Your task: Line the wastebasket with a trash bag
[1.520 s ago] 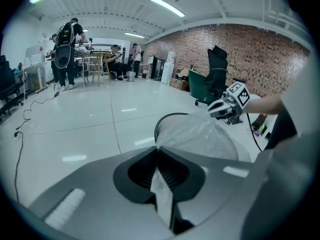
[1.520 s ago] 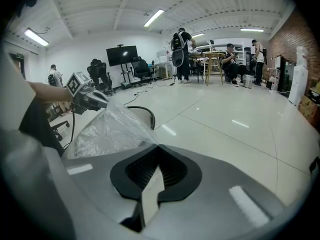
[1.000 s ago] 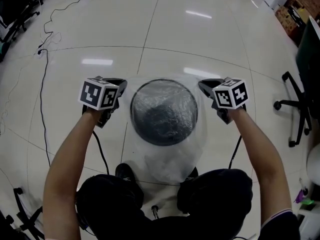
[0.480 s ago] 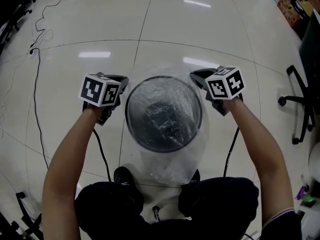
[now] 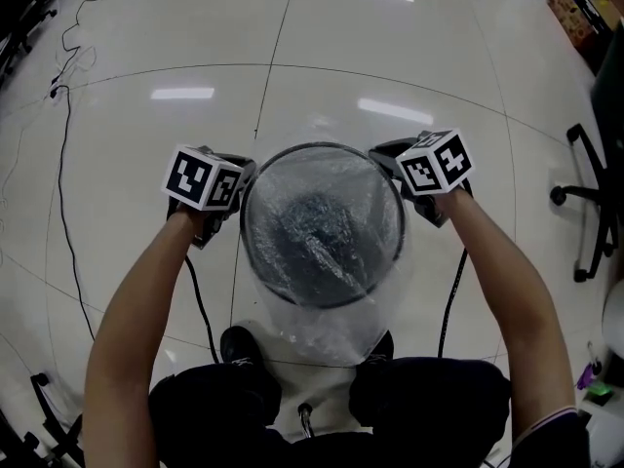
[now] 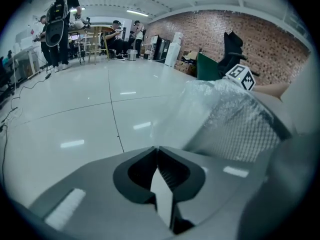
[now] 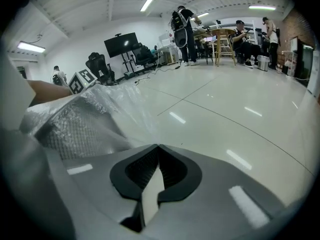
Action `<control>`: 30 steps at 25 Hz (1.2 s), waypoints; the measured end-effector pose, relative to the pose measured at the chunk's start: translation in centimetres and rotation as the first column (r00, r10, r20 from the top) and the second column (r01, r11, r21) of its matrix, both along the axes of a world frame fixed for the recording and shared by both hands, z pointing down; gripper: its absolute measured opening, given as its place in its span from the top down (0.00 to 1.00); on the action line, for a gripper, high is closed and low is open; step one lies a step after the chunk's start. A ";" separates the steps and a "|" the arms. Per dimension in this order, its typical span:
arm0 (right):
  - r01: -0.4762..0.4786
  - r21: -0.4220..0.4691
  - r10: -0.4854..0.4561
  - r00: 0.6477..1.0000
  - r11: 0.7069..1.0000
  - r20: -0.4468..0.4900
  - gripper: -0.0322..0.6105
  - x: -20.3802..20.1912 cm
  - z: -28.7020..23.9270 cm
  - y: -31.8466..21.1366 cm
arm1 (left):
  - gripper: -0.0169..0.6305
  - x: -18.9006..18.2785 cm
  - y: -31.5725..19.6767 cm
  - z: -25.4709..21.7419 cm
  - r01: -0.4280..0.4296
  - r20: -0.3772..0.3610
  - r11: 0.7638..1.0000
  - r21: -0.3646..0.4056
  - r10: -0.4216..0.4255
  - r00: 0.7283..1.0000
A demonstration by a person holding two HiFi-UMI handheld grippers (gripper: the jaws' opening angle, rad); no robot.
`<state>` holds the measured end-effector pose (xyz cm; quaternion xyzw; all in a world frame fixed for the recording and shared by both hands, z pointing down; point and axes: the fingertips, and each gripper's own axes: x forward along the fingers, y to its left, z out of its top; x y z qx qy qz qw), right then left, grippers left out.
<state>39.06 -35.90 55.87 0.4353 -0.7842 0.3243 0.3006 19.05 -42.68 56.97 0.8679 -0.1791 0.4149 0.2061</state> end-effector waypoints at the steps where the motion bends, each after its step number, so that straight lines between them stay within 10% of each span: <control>1: 0.002 -0.010 -0.002 1.000 1.000 0.005 0.95 0.0 0.4 0.0 | 0.95 -0.1 0.0 0.4 -0.001 0.005 1.000 -0.006 0.001 1.000; 30: 0.107 -0.296 -0.102 0.994 0.949 0.031 0.95 0.5 10.0 0.5 | 0.95 -2.0 -0.7 9.3 0.037 0.203 0.989 -0.146 -0.007 0.979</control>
